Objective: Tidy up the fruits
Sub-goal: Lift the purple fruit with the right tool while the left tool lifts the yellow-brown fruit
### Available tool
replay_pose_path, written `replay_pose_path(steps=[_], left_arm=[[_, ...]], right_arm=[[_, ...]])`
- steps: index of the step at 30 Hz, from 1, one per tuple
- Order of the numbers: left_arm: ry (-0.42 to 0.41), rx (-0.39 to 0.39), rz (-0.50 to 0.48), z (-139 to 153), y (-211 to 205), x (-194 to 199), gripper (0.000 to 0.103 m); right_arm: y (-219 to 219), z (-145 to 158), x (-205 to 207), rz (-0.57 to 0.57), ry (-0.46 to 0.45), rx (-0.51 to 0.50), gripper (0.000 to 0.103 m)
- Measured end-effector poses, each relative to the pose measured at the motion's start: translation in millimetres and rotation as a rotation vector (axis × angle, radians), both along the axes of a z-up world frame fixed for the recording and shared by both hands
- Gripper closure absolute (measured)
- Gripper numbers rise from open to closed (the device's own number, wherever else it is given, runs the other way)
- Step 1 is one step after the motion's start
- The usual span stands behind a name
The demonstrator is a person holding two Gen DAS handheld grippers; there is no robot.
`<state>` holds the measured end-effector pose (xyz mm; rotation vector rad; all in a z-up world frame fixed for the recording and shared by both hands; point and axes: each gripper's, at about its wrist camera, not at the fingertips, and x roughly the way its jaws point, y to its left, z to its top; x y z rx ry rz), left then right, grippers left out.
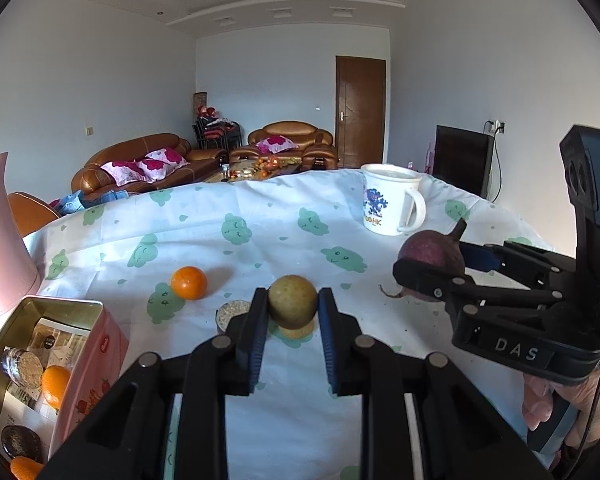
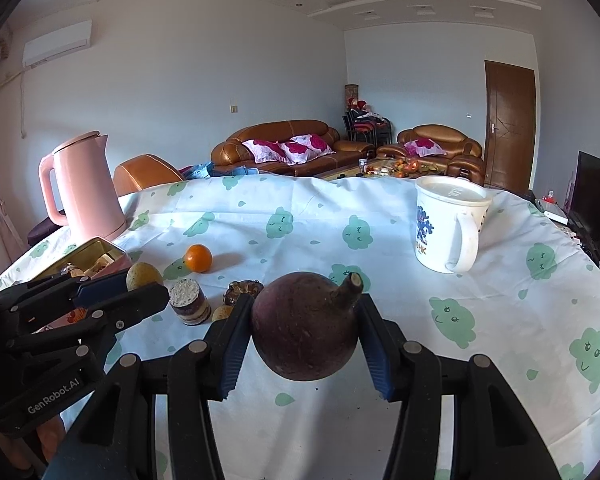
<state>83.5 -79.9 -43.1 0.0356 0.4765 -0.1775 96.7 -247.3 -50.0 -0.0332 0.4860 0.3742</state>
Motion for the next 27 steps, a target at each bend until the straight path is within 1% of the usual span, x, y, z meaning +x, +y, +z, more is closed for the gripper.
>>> replay_pose_path(steps=[8, 27], left_arm=[[-0.026, 0.006, 0.009, 1.7, -0.3, -3.6, 0.077], [-0.081, 0.020, 0.024, 6.5, -2.0, -14.9, 0.077]], right_arm=[[-0.6, 1.2, -3.7, -0.001, -0.021, 0.001, 0.050], [-4.9, 8.3, -20.1, -0.010, -0.106, 0.015, 0.050]])
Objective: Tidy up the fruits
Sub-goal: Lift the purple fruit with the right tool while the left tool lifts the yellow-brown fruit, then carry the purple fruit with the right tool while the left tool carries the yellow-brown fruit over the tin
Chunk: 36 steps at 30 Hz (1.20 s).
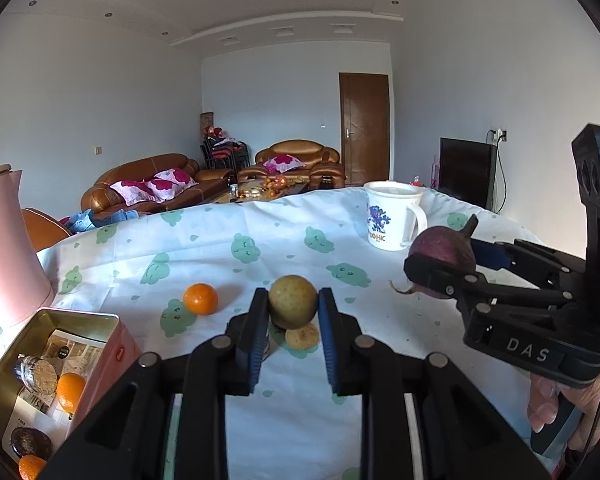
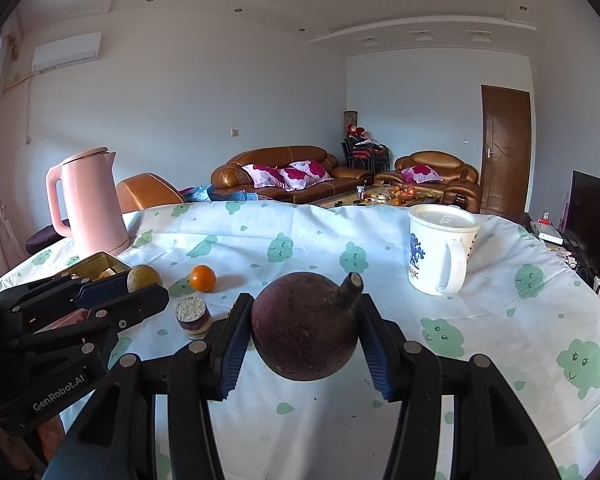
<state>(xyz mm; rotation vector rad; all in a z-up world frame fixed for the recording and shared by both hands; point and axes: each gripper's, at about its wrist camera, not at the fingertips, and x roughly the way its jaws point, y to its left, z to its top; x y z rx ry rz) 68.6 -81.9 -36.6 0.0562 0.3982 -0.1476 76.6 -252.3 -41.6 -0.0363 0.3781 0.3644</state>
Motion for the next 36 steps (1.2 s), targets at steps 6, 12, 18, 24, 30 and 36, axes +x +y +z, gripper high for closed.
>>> replay_pose_path(steps=[6, 12, 18, 24, 30, 36], left_arm=[[-0.024, 0.011, 0.007, 1.9, -0.2, -4.5, 0.077], [-0.032, 0.024, 0.015, 2.4, 3.3, -7.8, 0.077], [-0.028, 0.015, 0.033, 3.1, 11.4, -9.0, 0.077], [-0.026, 0.015, 0.037, 2.9, 16.2, -8.4, 0.077], [-0.025, 0.012, 0.047, 2.4, 21.2, -8.8, 0.077], [-0.018, 0.002, 0.069, 1.3, 36.0, -11.5, 0.077]], right_arm=[[0.1, 1.7, -5.7, -0.009, -0.031, 0.000, 0.050], [2.9, 2.7, -9.6, -0.023, -0.054, -0.018, 0.050], [6.8, 2.9, -9.3, -0.028, -0.061, -0.024, 0.050], [8.4, 3.4, -10.8, -0.040, -0.073, -0.026, 0.050], [14.9, 3.6, -11.1, -0.035, -0.069, -0.036, 0.050], [31.1, 3.6, -13.4, -0.004, -0.070, -0.046, 0.050]])
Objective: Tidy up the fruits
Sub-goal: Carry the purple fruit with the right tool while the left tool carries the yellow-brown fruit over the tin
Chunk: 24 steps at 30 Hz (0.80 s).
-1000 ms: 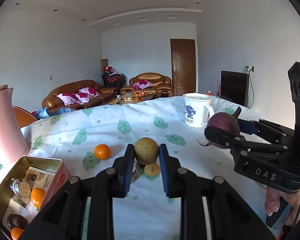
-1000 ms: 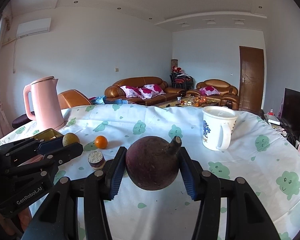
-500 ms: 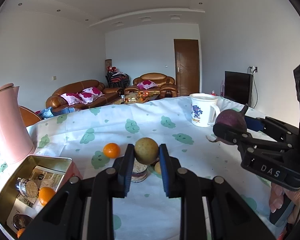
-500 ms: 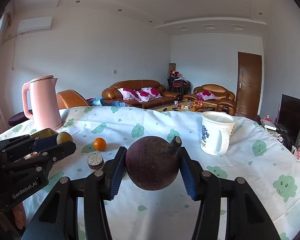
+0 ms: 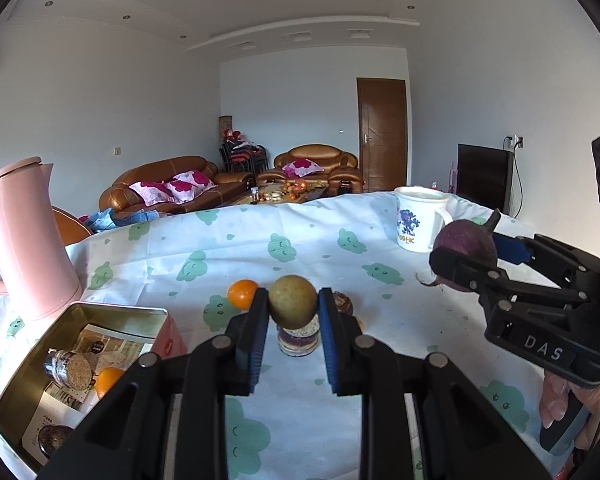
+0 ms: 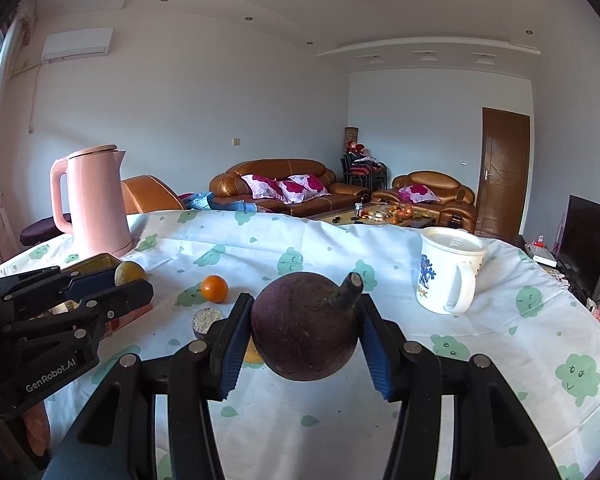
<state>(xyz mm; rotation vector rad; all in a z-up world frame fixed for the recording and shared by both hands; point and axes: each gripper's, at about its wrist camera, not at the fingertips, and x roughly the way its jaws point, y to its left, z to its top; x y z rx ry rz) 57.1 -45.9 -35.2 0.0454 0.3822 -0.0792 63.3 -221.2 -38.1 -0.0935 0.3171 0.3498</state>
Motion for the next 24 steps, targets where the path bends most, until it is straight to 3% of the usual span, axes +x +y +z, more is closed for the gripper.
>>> replay_pose_path(steps=[24], left_arm=[[0.002, -0.024, 0.111, 0.1, 58.7, -15.6, 0.077]], right_arm=[[69.1, -2.4, -1.3, 0.138, 0.017, -0.041, 0.050]])
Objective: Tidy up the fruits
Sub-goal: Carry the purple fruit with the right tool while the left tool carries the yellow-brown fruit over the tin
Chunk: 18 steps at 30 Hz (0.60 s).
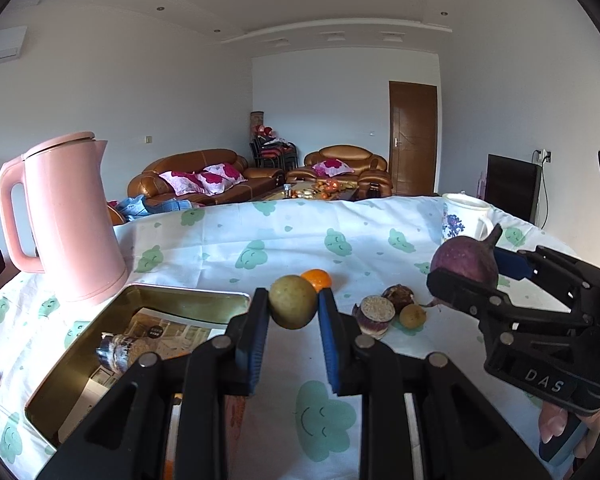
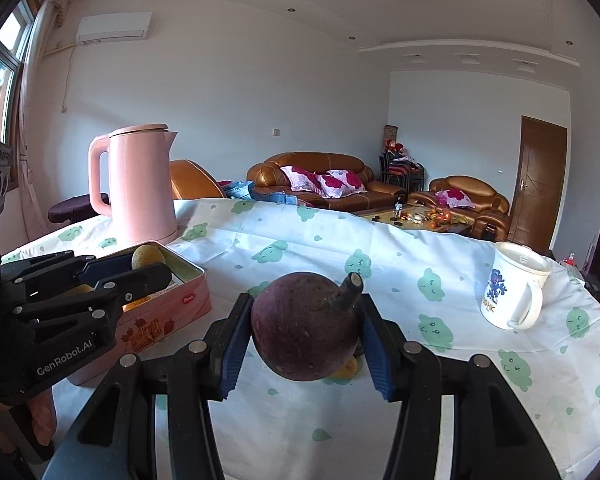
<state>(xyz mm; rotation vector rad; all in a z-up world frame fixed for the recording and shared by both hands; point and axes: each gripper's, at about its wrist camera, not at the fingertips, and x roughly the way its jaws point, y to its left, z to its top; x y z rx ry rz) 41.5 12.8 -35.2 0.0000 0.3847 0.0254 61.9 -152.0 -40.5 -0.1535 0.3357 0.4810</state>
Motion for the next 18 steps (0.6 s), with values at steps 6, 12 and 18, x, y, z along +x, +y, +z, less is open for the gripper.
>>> replay_pose_path(steps=[6, 12, 18], left_arm=[[0.002, 0.009, 0.030, -0.9, 13.1, -5.0, 0.077], [0.005, 0.001, 0.062, -1.0, 28.0, -8.9, 0.077], [0.003, 0.003, 0.090, 0.1, 40.5, -12.4, 0.077]], right_arm=[[19.7, 0.0, -2.5, 0.039, 0.003, -0.011, 0.050], [39.3, 2.8, -4.7, 0.082, -0.004, -0.028, 0.050], [51.0, 9.1, -5.7, 0.109, -0.012, -0.025, 0.050]])
